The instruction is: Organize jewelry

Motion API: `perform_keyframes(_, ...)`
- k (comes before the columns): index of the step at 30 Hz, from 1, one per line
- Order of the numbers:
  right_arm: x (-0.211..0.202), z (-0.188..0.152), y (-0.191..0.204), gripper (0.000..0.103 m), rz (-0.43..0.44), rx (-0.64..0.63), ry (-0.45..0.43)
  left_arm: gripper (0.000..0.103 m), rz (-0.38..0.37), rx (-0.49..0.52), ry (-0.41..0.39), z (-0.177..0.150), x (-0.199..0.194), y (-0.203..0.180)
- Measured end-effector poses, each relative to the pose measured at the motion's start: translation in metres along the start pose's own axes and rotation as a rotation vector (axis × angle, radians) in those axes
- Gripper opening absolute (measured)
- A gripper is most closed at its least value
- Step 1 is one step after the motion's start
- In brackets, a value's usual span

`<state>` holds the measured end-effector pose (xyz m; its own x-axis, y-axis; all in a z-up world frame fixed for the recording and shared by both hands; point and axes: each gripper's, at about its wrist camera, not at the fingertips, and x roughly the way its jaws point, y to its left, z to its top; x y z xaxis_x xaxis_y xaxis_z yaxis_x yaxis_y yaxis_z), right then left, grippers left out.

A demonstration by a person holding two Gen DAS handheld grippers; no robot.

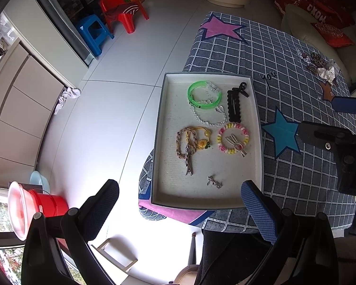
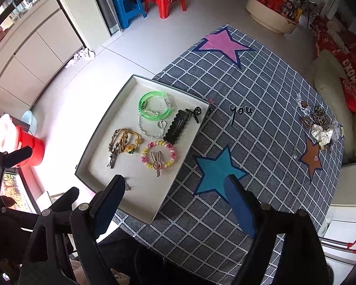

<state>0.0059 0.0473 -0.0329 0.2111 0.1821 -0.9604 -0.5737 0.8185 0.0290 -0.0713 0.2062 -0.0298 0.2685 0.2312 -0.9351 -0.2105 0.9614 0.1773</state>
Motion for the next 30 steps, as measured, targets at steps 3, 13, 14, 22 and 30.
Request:
perform_keyframes(3,0.0003,-0.0003,-0.0004,0.087,0.001,-0.012,0.004,0.103,0.001,-0.002,0.002,0.0001,0.0002,-0.0005)
perform_keyframes(13,0.0021,0.0006,0.0024,0.087,0.000,-0.020,0.008,0.103,0.002,-0.003,0.004,0.0003,0.0013,0.0003)
perform_keyframes(14,0.0020,0.0003,0.0023,0.087,0.001,-0.021,0.008,0.103,0.003,-0.003,0.003,0.0000,0.0015,0.0004)
perform_keyframes(22,0.0027,0.0001,0.0047,0.087,-0.003,-0.019,0.008,0.103,0.004,-0.003,0.004,-0.0010,0.0022,0.0010)
perform_keyframes(30,0.0040,-0.0002,0.0063,0.087,-0.006,-0.024,0.007,0.103,0.007,0.001,0.006,-0.0017,0.0033,0.0019)
